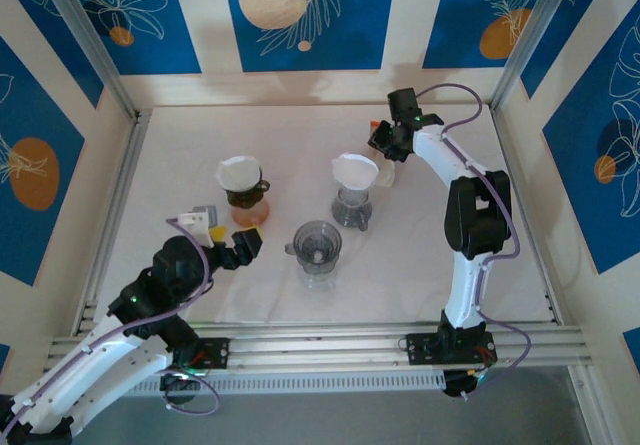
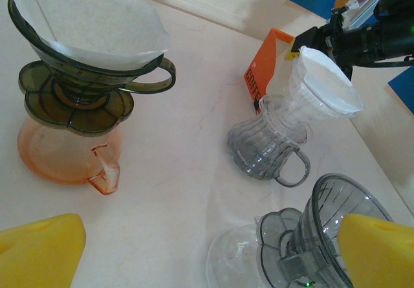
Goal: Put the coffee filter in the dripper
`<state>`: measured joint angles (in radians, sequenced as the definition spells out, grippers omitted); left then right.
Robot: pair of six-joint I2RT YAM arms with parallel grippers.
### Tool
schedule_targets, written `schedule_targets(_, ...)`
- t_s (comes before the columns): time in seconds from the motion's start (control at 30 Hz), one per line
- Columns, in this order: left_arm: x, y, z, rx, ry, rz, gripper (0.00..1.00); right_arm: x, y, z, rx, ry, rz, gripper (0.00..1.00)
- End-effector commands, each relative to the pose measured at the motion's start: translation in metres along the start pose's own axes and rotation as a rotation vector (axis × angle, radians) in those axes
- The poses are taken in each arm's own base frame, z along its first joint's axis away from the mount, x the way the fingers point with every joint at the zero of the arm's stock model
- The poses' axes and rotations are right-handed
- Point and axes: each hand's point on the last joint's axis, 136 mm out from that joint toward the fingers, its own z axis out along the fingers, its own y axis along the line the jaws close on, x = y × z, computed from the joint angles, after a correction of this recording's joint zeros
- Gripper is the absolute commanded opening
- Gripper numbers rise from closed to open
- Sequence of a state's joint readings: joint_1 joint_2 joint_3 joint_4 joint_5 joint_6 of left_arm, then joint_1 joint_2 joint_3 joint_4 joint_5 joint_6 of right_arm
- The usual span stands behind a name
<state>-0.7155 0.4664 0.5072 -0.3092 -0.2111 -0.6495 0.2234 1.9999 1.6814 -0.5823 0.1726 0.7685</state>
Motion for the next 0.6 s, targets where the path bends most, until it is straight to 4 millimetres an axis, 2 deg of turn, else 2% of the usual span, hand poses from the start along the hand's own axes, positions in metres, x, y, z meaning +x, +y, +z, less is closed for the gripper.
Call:
schedule_targets(0.0, 0.0000, 0.0034, -0.0005, -0.011, -0.006, -0.012, 1.00, -0.0042, 0.0013, 0.0025, 0.025, -0.007, 0.010, 0.37)
schedule_targets(0.13, 0.0003, 0.0038, -0.0008, -0.012, -0.005, -0.014, 1.00, -0.0052, -0.0015, 0.0066, 0.052, -0.012, -0.004, 0.36)
schedule_targets(0.27, -0.0002, 0.0043, -0.0019, -0.014, -0.007, -0.015, 1.00, -0.0045, -0.0008, 0.0097, 0.064, -0.012, -0.024, 0.31)
schedule_targets(0.57, -0.0004, 0.0050, -0.0025, -0.017, -0.008, -0.015, 1.00, -0.0043, 0.0009, 0.0074, 0.072, -0.018, -0.064, 0.06)
